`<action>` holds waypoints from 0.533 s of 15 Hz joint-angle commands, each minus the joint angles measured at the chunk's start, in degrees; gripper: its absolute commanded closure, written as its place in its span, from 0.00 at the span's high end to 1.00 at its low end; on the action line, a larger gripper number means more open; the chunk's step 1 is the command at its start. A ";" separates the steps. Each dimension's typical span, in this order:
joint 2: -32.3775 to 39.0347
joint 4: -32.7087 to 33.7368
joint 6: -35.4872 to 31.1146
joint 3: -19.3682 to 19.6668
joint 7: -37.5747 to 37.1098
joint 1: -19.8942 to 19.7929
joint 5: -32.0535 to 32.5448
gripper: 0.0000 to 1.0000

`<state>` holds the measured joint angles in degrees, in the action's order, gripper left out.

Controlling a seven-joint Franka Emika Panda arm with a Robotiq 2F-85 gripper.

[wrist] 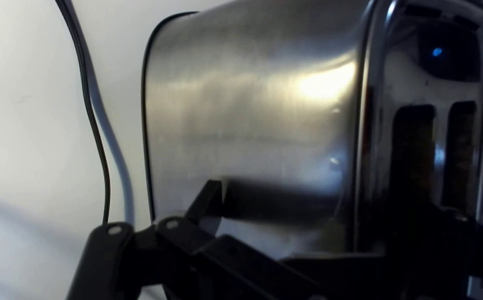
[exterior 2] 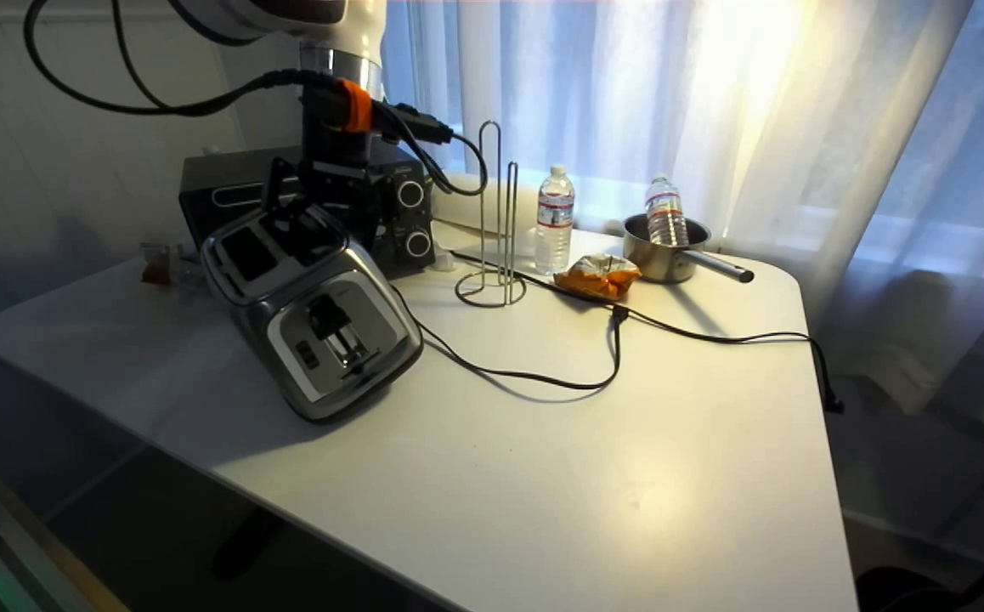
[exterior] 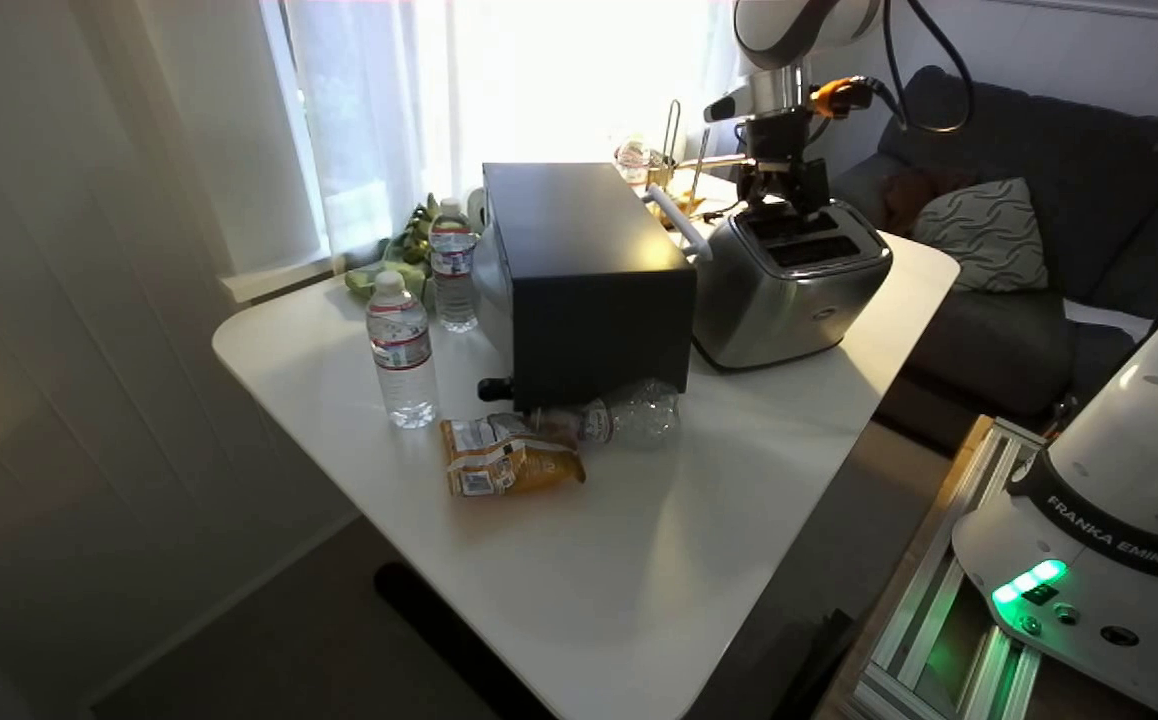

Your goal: Place the toaster with it's back facing the oven

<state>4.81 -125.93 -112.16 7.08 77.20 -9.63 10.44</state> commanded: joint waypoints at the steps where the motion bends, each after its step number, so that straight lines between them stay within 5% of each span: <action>1: -3.12 -2.45 1.10 -0.28 1.87 0.05 -5.67 1.00; 8: -6.01 -3.36 -4.38 0.23 3.16 0.14 -12.22 1.00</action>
<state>2.34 -126.08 -114.00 7.07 78.68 -9.65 1.22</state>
